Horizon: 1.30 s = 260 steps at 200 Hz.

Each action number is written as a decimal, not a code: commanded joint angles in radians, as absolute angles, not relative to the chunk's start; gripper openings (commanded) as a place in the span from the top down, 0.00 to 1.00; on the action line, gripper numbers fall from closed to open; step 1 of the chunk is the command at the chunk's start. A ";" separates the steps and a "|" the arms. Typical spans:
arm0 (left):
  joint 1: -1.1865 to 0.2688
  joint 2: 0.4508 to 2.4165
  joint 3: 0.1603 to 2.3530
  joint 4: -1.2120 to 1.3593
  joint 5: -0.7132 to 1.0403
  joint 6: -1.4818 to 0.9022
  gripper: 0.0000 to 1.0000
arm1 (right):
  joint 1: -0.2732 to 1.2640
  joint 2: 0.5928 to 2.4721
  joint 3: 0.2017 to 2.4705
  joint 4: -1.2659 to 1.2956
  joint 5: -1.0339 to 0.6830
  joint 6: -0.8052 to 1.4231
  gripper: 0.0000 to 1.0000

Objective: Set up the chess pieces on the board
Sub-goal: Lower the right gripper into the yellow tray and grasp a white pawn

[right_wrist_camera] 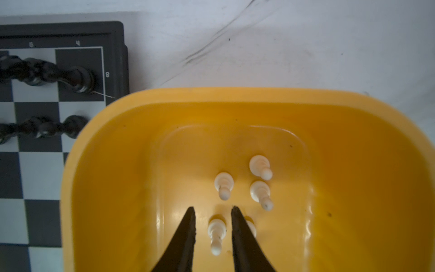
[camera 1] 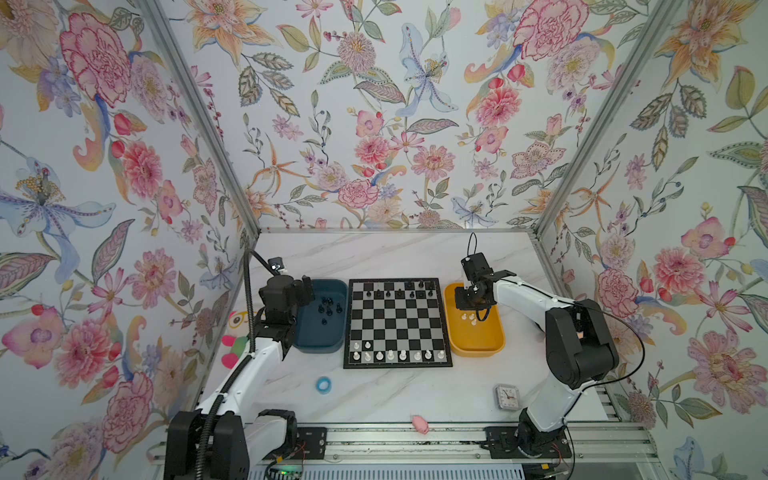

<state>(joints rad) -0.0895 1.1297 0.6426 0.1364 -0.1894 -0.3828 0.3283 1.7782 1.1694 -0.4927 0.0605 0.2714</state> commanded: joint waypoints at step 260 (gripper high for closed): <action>-0.079 1.131 0.662 0.142 -0.201 -0.381 0.08 | 0.311 1.867 1.224 -0.494 0.058 0.250 0.89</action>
<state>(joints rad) -0.0895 1.1297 0.6426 0.1360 -0.1905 -0.3824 0.3180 1.8481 1.2053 -0.4816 0.0601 0.2543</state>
